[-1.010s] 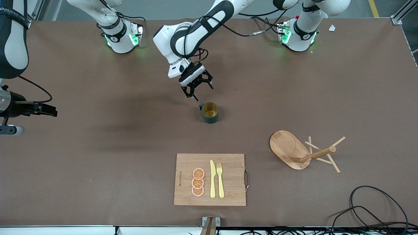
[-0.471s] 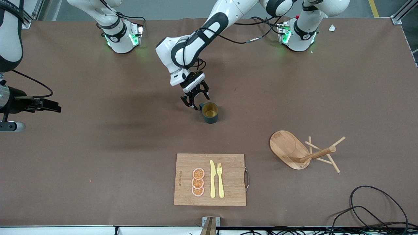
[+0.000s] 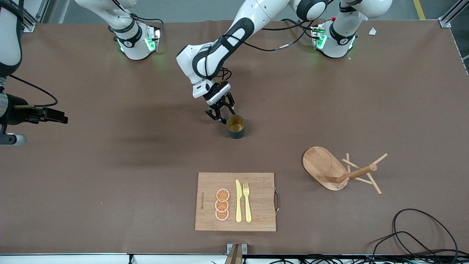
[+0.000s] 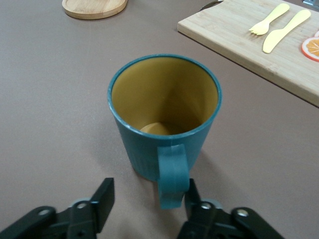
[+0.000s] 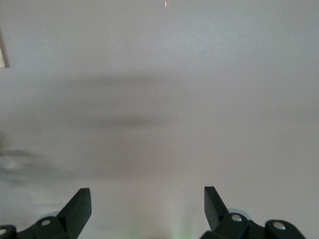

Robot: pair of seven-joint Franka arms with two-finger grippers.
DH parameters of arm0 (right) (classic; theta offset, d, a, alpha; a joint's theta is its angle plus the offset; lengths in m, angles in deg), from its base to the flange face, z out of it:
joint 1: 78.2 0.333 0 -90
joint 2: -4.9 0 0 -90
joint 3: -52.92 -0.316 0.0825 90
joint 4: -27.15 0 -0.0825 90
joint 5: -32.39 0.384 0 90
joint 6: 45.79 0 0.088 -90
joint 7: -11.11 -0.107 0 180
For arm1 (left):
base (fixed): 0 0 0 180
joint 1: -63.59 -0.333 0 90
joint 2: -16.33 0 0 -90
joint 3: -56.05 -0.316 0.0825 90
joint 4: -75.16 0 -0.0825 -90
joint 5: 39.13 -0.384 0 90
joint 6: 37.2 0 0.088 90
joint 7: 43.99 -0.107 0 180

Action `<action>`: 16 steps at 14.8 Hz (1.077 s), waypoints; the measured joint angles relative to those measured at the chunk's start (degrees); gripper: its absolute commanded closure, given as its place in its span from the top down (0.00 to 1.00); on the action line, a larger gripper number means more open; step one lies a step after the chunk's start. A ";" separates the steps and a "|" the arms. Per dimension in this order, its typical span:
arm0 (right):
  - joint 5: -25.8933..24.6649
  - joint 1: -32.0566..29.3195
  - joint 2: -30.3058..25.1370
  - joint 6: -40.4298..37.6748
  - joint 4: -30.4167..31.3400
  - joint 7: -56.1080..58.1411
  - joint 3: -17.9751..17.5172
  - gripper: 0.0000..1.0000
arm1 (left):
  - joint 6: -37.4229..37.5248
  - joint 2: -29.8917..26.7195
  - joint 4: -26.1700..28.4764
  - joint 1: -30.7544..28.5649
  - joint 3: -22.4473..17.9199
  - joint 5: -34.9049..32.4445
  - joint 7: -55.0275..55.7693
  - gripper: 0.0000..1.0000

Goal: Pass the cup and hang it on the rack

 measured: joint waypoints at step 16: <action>-0.02 -0.14 -14.75 -1.11 8.98 -2.56 0.31 1.00 | -0.01 0.56 -0.25 0.54 -0.05 0.00 -0.54 0.05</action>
